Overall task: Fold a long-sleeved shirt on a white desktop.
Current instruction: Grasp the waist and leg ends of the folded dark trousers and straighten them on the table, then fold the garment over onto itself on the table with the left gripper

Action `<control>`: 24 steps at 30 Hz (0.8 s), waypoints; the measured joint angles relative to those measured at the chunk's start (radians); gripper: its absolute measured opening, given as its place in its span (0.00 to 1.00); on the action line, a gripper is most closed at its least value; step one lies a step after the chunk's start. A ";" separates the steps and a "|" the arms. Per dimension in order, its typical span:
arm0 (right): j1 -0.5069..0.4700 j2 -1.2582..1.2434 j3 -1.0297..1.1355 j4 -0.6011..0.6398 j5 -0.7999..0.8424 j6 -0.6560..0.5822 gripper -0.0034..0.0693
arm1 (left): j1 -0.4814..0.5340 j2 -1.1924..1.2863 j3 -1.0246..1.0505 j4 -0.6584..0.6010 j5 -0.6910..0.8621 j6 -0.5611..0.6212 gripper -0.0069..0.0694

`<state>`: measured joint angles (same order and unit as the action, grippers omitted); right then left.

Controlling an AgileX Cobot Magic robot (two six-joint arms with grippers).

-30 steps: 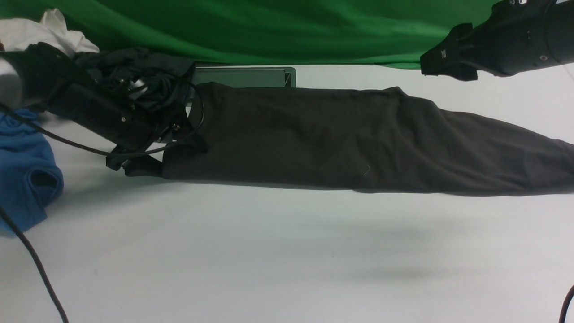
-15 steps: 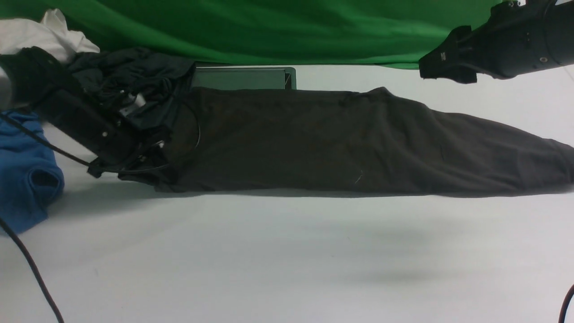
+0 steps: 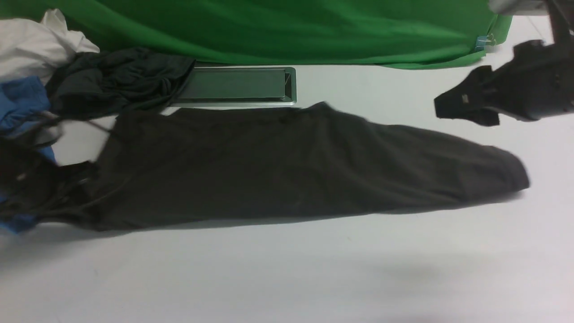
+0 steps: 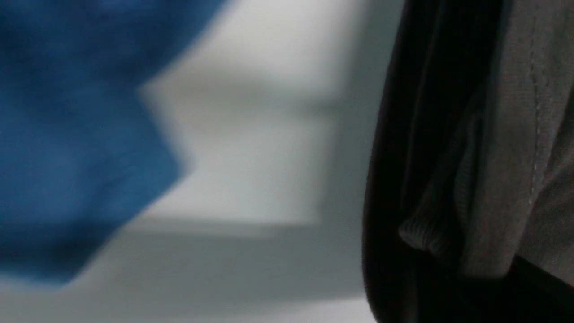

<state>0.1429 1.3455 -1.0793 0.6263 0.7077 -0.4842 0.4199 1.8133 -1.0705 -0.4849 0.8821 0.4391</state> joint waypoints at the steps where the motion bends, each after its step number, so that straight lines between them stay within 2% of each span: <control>1: 0.000 -0.011 0.002 0.000 -0.016 0.000 0.60 | 0.021 -0.016 0.013 -0.027 -0.012 0.026 0.21; 2: 0.000 -0.015 0.002 0.000 -0.022 0.000 0.60 | 0.025 -0.022 0.016 -0.042 -0.014 0.034 0.21; 5: 0.000 -0.040 0.002 0.001 -0.056 0.000 0.60 | 0.063 -0.061 0.020 -0.243 -0.015 0.196 0.21; 7: 0.000 -0.047 0.002 0.001 -0.058 0.000 0.60 | 0.060 -0.076 0.005 -0.353 0.004 0.263 0.21; 10: 0.000 -0.051 0.002 0.001 -0.058 -0.001 0.60 | 0.009 -0.086 -0.075 -0.508 0.051 0.345 0.21; 12: 0.000 -0.051 0.002 0.001 -0.058 -0.001 0.60 | -0.048 -0.087 -0.132 -0.548 0.060 0.362 0.21; 15: 0.000 -0.051 0.002 0.001 -0.058 -0.001 0.60 | -0.218 -0.082 -0.254 -0.589 0.035 0.371 0.21; 16: 0.000 -0.051 0.002 0.001 -0.058 -0.001 0.60 | -0.246 -0.078 -0.263 -0.592 0.028 0.371 0.21; 17: 0.000 -0.051 0.002 0.001 -0.058 -0.001 0.60 | -0.349 -0.058 -0.336 -0.602 0.004 0.371 0.21; 18: 0.000 -0.051 0.002 0.001 -0.058 -0.001 0.60 | -0.411 -0.039 -0.393 -0.606 -0.010 0.370 0.21; 19: 0.000 -0.052 0.002 0.001 -0.058 0.000 0.60 | -0.533 0.015 -0.478 -0.613 -0.034 0.363 0.21; 20: 0.000 -0.053 0.002 0.001 -0.058 0.001 0.60 | -0.549 0.031 -0.503 -0.616 -0.039 0.362 0.21; 22: 0.000 -0.059 0.002 0.001 -0.057 0.002 0.60 | -0.667 0.098 -0.607 -0.620 -0.051 0.353 0.21; 23: 0.000 -0.073 0.002 -0.003 -0.057 0.003 0.60 | -0.778 0.189 -0.708 -0.624 -0.055 0.339 0.21; 24: 0.000 -0.083 0.002 -0.009 -0.057 0.009 0.60 | -0.841 0.251 -0.767 -0.626 -0.056 0.337 0.21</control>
<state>0.1429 1.2628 -1.0769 0.6170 0.6505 -0.4754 -0.4210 2.0642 -1.8374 -1.1109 0.8258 0.7758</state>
